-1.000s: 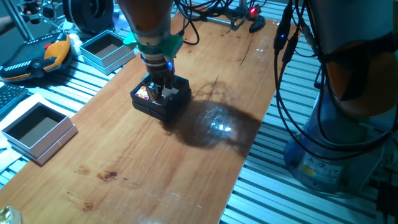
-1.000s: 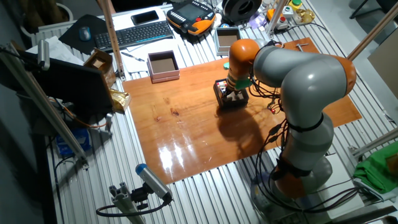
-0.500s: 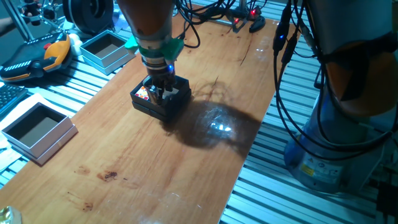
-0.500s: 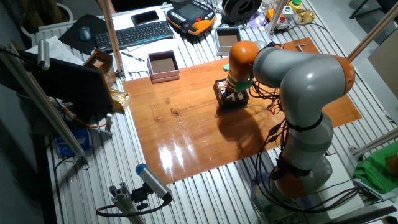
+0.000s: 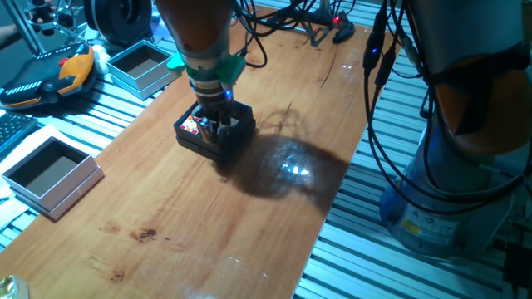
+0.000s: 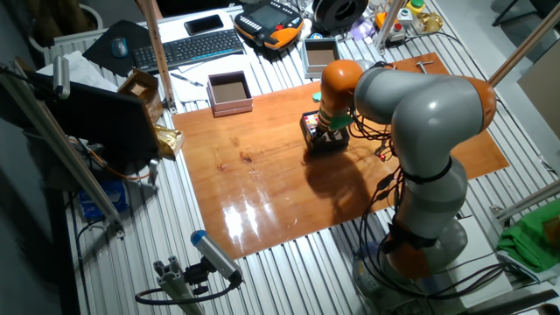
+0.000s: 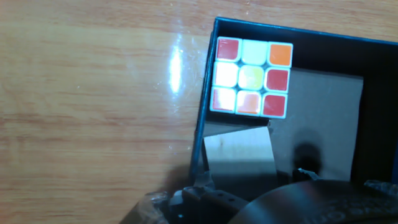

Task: Take everything out of the gift box

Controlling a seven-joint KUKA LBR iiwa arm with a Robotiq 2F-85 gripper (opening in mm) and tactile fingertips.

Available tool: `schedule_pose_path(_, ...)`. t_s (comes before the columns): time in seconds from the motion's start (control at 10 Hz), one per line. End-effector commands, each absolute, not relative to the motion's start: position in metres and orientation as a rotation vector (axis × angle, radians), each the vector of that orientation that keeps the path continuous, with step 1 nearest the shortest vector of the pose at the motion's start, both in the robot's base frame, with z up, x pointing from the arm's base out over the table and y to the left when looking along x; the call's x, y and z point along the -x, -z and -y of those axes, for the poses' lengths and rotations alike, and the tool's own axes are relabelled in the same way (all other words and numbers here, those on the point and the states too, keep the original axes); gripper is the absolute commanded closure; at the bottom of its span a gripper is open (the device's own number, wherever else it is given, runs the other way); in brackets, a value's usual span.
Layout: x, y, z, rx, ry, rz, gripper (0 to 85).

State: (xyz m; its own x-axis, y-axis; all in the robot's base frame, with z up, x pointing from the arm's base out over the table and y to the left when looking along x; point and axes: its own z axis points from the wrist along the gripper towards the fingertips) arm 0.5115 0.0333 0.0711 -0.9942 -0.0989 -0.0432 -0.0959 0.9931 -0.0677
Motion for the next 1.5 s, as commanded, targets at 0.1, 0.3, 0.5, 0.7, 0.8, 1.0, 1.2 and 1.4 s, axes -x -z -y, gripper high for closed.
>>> schedule_pose_path(0.1,-0.51,-0.067,-0.034,0.15,0.099,-3.084,19.0)
schedule_pose_path(0.3,-0.509,-0.064,-0.032,0.152,0.099,-3.073,18.3)
schedule_pose_path(0.5,-0.509,-0.062,-0.028,0.162,0.107,-3.066,17.7)
schedule_pose_path(0.7,-0.51,-0.06,-0.021,0.179,0.112,-3.06,17.0)
schedule_pose_path(0.8,-0.511,-0.06,-0.017,0.19,0.113,-3.059,17.0)
schedule_pose_path(1.0,-0.513,-0.062,-0.018,0.19,0.11,-3.059,18.0)
schedule_pose_path(1.2,-0.513,-0.062,-0.02,0.193,0.115,-3.064,23.7)
schedule_pose_path(1.4,-0.513,-0.063,-0.021,0.205,0.118,-3.065,31.0)
